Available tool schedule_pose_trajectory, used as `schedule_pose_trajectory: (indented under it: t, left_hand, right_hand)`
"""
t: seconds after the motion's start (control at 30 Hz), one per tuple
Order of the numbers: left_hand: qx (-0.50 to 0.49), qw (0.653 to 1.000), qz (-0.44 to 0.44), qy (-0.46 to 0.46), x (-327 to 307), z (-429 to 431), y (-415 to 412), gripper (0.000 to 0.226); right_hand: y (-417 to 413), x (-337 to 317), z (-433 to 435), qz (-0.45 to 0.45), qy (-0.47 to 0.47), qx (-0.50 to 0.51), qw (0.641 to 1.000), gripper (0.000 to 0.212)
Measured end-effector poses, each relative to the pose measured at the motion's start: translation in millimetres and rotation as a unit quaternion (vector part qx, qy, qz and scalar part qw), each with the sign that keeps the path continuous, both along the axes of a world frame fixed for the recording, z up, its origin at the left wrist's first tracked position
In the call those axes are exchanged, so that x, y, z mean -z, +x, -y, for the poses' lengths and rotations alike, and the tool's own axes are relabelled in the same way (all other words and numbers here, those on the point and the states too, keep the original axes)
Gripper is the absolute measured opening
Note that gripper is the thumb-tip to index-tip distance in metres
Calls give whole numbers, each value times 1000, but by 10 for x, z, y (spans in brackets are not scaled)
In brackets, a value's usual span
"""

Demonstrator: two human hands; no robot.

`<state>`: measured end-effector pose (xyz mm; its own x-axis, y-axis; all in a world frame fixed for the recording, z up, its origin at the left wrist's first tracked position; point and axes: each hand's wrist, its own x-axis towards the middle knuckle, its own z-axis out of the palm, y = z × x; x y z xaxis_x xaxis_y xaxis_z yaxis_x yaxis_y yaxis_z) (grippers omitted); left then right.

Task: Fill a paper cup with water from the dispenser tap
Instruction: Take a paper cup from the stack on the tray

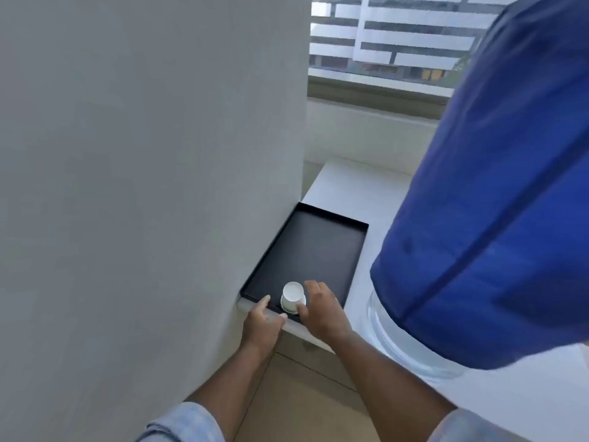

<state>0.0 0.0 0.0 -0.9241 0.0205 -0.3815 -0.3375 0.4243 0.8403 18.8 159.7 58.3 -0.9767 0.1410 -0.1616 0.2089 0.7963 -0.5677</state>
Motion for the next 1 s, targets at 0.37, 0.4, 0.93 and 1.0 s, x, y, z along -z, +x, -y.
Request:
schedule_pose_trajectory:
  t: [0.37, 0.4, 0.93, 1.0]
  left_hand:
    - [11, 1000, -14, -1, 579, -290, -383, 42]
    - [7, 1000, -18, 5, 631, -319, -385, 43]
    - [-6, 997, -77, -4, 701, -420, -389, 42]
    - [-6, 996, -84, -21, 696, -421, -386, 44]
  right_hand:
    - [-634, 328, 31, 14, 118, -112, 987, 51]
    - [-662, 371, 28, 16, 127, -124, 984, 48]
    - [-803, 386, -120, 20, 38, -60, 997, 50]
    - [-803, 380, -144, 20, 33, -55, 998, 50]
